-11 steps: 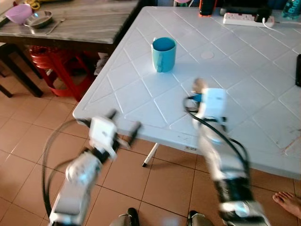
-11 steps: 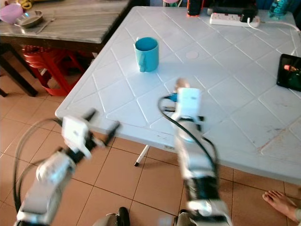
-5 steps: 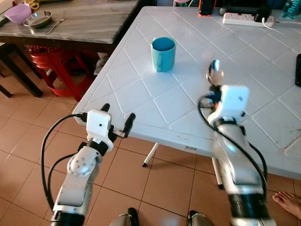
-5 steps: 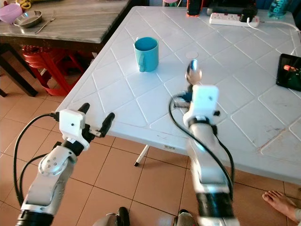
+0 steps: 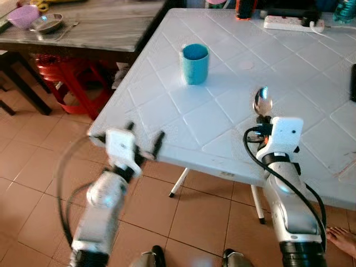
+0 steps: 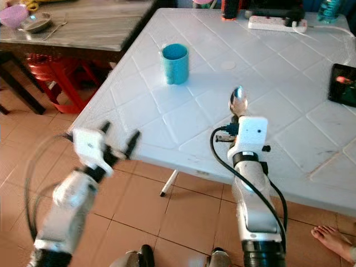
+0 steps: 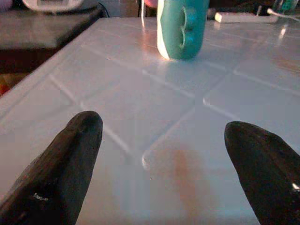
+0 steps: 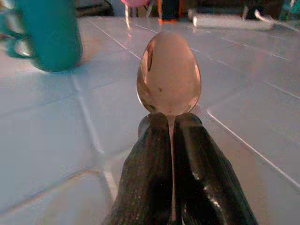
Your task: Setting the table
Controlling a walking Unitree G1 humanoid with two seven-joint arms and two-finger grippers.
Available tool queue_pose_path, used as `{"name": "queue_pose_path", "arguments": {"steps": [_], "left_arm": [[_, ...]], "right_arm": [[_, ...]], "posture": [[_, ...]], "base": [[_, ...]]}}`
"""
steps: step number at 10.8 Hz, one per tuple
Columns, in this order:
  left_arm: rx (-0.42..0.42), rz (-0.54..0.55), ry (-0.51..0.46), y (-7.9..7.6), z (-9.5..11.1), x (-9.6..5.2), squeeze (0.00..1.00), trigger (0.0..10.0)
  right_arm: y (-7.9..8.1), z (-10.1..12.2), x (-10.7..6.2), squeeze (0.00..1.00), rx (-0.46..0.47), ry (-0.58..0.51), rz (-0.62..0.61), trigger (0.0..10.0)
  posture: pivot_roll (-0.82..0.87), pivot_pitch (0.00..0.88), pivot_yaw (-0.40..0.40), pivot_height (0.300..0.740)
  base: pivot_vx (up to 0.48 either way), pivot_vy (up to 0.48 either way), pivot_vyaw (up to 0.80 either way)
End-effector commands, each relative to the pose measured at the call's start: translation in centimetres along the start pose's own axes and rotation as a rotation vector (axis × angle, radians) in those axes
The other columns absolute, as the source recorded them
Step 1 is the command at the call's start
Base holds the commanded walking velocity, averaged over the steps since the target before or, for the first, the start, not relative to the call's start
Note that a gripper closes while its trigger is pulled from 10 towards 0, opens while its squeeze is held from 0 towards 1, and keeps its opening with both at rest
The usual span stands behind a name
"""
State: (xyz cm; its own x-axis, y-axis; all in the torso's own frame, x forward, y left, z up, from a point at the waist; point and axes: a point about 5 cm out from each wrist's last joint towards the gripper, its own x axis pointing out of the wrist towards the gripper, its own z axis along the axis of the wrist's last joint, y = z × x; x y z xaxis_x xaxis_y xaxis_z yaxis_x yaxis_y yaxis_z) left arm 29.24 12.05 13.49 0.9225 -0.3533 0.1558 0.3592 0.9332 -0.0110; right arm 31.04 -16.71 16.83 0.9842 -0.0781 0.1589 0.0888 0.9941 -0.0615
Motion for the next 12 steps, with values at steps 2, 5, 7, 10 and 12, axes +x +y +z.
{"name": "queue_pose_path", "arguments": {"steps": [2, 5, 7, 10, 12], "left_arm": [[0.011, 0.017, 0.006, 0.47, -0.08, -0.28, 0.00, 10.0], [0.019, 0.020, 0.002, 0.81, 0.14, -0.08, 0.00, 10.0], [0.022, 0.017, 0.004, 0.76, 0.08, -0.09, 0.00, 10.0], [0.028, 0.021, 0.005, 0.77, 0.00, -0.22, 0.00, 10.0], [0.030, 0.020, 0.003, 0.69, -0.01, -0.21, 0.00, 10.0]], "right_arm": [[0.73, 0.73, -0.32, 0.00, 0.007, -0.043, 0.027, 10.0], [0.53, 0.54, -0.25, 0.00, 0.031, -0.027, 0.015, 10.0], [0.62, 0.56, -0.29, 0.00, 0.036, -0.029, 0.016, 10.0], [0.97, 0.60, -0.28, 0.00, 0.047, -0.033, 0.025, 10.0], [1.10, 0.66, -0.05, 0.00, 0.055, -0.035, 0.024, 10.0]], "posture": [[-0.08, 0.197, 0.125, 0.740], [-0.07, 0.199, 0.130, 0.740], [-0.07, 0.199, 0.130, 0.740], [-0.07, 0.201, 0.131, 0.740], [-0.07, 0.200, 0.131, 0.740]], "base": [[0.000, 0.330, 0.00], [0.000, 0.356, -0.40], [0.000, 0.360, 0.00], [0.000, 0.375, 0.00], [0.000, 0.394, 0.00]]}}
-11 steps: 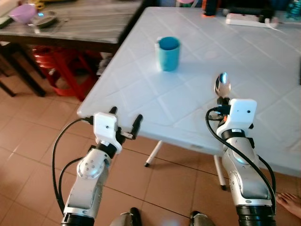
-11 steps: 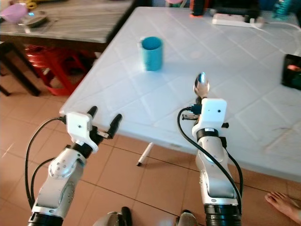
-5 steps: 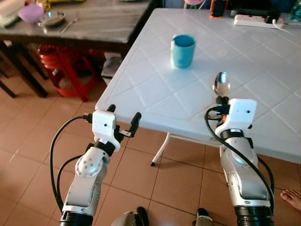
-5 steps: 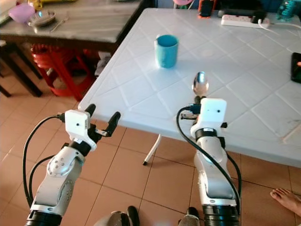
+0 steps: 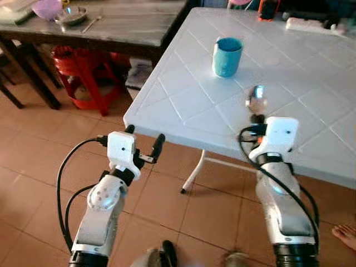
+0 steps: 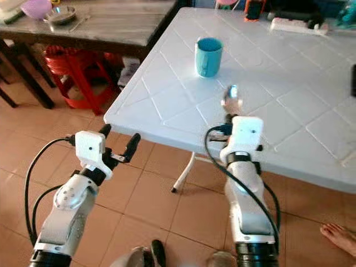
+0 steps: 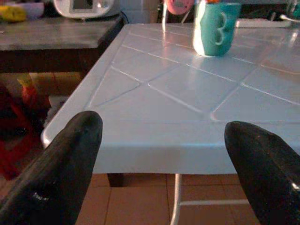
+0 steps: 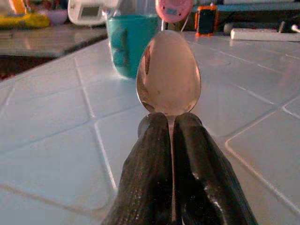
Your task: Setting the table
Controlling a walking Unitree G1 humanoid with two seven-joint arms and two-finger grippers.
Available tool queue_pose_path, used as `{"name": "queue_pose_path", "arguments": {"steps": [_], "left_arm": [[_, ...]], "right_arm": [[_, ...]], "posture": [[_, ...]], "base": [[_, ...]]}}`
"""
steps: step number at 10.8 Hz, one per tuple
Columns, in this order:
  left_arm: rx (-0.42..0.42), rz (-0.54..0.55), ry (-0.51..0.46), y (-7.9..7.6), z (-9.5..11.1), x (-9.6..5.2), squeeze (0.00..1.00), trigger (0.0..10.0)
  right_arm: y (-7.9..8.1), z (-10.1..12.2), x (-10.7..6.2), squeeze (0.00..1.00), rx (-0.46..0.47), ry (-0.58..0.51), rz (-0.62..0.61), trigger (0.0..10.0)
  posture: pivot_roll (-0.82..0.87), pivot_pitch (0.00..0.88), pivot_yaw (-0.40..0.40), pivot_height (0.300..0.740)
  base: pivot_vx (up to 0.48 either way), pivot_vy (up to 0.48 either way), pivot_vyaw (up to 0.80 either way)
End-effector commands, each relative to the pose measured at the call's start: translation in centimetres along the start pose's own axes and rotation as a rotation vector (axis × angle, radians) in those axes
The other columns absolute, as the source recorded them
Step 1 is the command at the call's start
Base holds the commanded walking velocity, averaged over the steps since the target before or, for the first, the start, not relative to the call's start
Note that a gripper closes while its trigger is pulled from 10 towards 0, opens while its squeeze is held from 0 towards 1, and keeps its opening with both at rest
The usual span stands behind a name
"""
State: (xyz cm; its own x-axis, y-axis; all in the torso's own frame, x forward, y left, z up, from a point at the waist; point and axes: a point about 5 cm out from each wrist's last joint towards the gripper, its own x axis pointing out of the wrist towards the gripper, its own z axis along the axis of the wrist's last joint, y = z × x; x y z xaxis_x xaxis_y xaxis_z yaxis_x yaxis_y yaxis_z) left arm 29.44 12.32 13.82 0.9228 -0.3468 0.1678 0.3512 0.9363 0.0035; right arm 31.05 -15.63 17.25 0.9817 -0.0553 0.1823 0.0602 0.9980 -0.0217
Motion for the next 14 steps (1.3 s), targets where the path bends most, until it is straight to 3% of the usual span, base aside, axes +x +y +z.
{"name": "queue_pose_path", "arguments": {"steps": [1, 9, 14], "left_arm": [[0.016, 0.014, 0.013, 0.37, -0.27, -0.33, 0.00, 10.0], [0.015, 0.002, 0.010, -0.05, -0.30, -0.10, 0.00, 10.0], [0.008, -0.022, -0.010, -0.43, -0.09, -0.11, 0.00, 10.0]], "right_arm": [[0.07, 0.24, 0.04, 0.00, 0.012, -0.013, 0.000, 10.0], [0.10, 0.28, 0.28, 0.00, 0.014, -0.019, -0.009, 10.0], [-0.08, 0.13, 0.23, 0.00, 0.008, -0.021, -0.013, 10.0]], "posture": [[-0.07, 0.200, 0.131, 0.740], [-0.06, 0.198, 0.135, 0.740], [-0.06, 0.195, 0.134, 0.740]], "base": [[0.000, 0.480, 0.00], [0.000, 0.480, -0.13], [0.000, 0.193, 0.00]]}}
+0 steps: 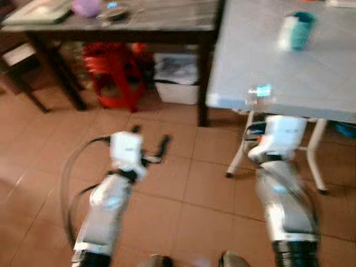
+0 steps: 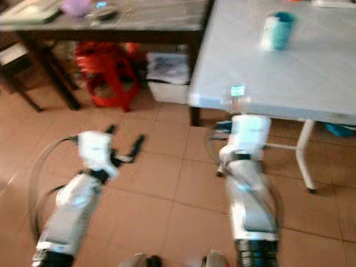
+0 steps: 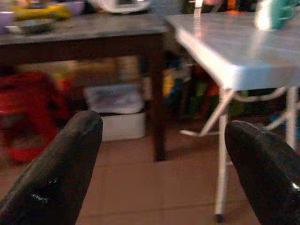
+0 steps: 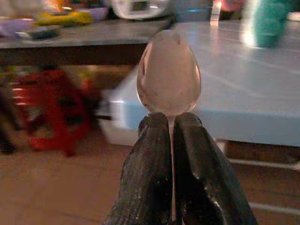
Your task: Setting the table
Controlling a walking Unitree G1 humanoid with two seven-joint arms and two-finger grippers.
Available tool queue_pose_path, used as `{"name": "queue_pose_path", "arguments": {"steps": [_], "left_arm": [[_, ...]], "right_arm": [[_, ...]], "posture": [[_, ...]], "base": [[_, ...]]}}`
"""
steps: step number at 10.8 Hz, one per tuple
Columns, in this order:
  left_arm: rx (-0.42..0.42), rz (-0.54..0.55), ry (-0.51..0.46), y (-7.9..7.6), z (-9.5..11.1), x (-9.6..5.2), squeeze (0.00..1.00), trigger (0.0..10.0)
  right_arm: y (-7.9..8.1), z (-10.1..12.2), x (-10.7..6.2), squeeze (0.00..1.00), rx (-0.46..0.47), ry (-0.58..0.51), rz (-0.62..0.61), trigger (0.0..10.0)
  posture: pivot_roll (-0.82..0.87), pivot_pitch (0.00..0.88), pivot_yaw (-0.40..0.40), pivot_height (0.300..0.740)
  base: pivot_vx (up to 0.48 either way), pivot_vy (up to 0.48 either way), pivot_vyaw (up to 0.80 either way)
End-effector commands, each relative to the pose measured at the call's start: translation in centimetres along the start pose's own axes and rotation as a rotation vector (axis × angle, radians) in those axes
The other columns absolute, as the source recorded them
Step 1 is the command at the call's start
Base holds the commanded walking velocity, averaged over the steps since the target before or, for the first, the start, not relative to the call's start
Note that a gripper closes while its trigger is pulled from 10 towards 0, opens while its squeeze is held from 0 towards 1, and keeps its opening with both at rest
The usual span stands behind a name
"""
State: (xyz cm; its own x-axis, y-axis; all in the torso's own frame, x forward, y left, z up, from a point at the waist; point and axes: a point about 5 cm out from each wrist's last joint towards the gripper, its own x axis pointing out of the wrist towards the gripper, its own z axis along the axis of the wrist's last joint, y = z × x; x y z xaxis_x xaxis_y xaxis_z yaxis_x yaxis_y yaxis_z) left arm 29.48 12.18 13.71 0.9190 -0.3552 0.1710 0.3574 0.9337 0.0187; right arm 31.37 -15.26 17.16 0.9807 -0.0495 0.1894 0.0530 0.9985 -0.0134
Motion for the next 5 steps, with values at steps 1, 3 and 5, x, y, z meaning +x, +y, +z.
{"name": "queue_pose_path", "arguments": {"steps": [1, 3, 5], "left_arm": [[0.001, -0.026, -0.012, -0.45, 0.14, -0.24, 0.00, 10.0], [0.009, -0.047, -0.023, -0.61, 0.29, -0.20, 0.00, 10.0], [-0.001, -0.056, -0.019, -0.67, 0.23, -0.38, 0.00, 10.0]], "right_arm": [[-0.46, 0.26, -0.04, 0.00, -0.004, -0.016, -0.018, 10.0], [-0.47, 0.28, 0.07, 0.00, -0.004, -0.018, -0.017, 10.0], [-0.30, 0.20, 0.04, 0.00, -0.001, -0.016, -0.011, 10.0]], "posture": [[-0.06, 0.194, 0.134, 0.740], [-0.06, 0.189, 0.133, 0.740], [-0.06, 0.190, 0.132, 0.740]], "base": [[0.000, 0.000, 0.00], [0.343, 0.000, 0.00], [0.384, 0.000, 0.00]]}}
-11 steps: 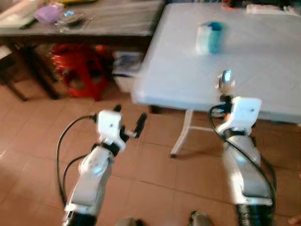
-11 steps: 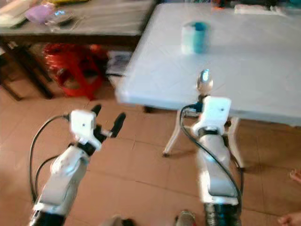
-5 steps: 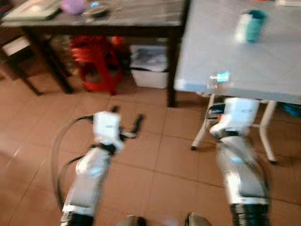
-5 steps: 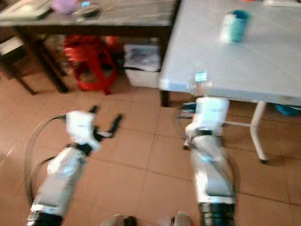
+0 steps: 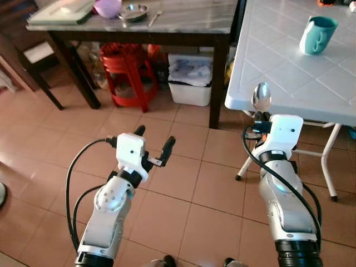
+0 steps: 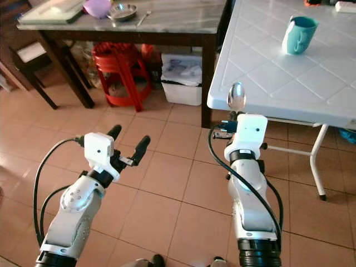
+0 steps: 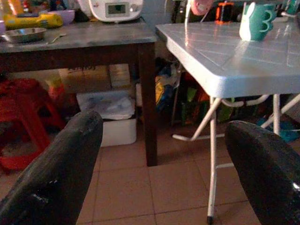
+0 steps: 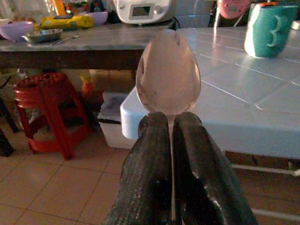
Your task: Setting the table
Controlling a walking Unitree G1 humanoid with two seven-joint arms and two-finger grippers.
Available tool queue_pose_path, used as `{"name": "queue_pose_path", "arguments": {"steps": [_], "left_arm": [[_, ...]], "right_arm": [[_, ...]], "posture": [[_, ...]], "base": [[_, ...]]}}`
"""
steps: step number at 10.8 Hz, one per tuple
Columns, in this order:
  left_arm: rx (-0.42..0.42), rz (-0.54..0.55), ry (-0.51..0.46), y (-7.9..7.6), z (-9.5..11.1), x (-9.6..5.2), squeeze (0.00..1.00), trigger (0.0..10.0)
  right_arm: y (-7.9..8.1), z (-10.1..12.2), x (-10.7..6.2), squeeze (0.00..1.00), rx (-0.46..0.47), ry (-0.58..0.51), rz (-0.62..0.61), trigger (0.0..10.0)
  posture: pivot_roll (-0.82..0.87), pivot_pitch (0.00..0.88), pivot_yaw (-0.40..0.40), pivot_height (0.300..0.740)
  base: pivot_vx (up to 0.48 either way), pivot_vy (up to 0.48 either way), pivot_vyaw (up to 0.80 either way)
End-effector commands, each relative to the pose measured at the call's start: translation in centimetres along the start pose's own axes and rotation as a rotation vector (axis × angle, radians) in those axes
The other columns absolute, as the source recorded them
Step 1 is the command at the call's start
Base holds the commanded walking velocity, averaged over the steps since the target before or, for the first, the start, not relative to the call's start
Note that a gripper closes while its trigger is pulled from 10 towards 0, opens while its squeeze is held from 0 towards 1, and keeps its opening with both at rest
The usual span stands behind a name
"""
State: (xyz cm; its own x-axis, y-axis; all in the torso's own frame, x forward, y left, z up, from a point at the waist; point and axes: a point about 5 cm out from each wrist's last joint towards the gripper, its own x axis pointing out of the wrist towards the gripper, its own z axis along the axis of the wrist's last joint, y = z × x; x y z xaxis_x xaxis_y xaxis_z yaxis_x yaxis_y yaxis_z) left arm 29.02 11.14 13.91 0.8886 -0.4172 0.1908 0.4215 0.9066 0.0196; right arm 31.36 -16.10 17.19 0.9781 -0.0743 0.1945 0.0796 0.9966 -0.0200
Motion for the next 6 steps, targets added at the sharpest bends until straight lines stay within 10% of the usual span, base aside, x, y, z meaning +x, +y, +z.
{"name": "queue_pose_path", "arguments": {"steps": [1, 6], "left_arm": [[0.010, 0.010, 0.005, 0.41, -0.03, -0.48, 0.00, 10.0], [0.004, -0.005, 0.016, 0.39, -0.09, -0.58, 0.00, 10.0]], "right_arm": [[0.61, 0.22, -0.04, 0.00, 0.014, -0.011, 0.017, 10.0], [0.71, -0.01, -0.33, 0.00, 0.025, -0.002, 0.012, 10.0]], "posture": [[-0.06, 0.193, 0.133, 0.740], [-0.06, 0.203, 0.152, 0.740]], "base": [[0.390, 0.000, 0.00], [0.395, 0.000, 0.00]]}}
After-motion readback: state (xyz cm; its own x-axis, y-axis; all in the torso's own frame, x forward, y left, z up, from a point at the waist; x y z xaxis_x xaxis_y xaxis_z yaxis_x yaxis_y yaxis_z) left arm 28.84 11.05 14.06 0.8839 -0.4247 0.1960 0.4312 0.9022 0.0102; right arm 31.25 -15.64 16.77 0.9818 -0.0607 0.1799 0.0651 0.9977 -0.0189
